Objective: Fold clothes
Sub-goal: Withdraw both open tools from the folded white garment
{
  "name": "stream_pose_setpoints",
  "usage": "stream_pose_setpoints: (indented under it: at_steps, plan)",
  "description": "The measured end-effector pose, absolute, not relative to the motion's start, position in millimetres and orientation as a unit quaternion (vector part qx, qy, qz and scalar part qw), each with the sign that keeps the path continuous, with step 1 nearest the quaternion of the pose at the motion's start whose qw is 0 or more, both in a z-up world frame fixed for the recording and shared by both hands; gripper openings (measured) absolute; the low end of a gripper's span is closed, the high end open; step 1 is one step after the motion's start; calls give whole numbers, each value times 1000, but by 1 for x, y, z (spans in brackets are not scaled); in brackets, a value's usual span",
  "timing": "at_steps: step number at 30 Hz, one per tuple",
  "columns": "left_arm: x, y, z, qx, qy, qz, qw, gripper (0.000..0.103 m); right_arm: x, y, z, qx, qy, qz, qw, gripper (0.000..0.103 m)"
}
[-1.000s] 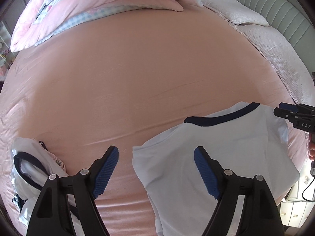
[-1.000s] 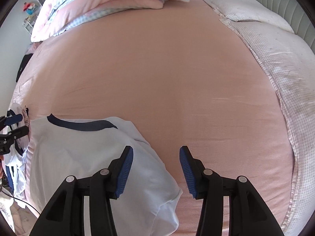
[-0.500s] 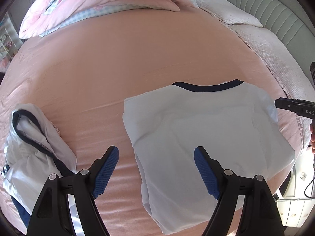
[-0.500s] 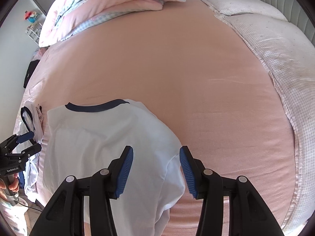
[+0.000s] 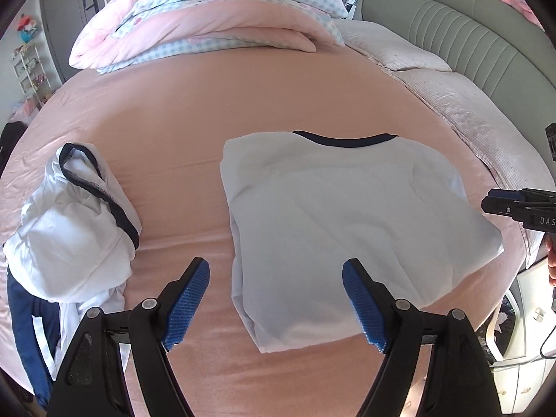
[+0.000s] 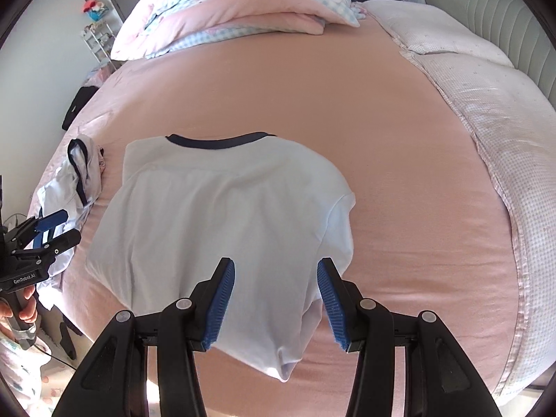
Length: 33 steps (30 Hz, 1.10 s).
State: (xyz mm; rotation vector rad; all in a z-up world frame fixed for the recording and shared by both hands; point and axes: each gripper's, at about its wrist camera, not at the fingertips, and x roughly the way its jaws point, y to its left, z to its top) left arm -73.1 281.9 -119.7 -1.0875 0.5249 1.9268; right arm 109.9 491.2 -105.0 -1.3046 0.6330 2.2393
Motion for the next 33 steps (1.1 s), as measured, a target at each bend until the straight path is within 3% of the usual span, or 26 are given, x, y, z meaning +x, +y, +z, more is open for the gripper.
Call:
stream_pose_setpoints:
  at_steps: [14,25,33]
  plan:
    - [-45,234,-118,-413,132,803,410,78,128,430,-108,-455,103,848,251,49]
    - [-29,226,-153,-397,156,805,412,78,174,422,-145,-382,220,856,272,50]
    - [-20,233,-172,-402,162,803,409,78,180,420,-161,-362,250,852,283,50]
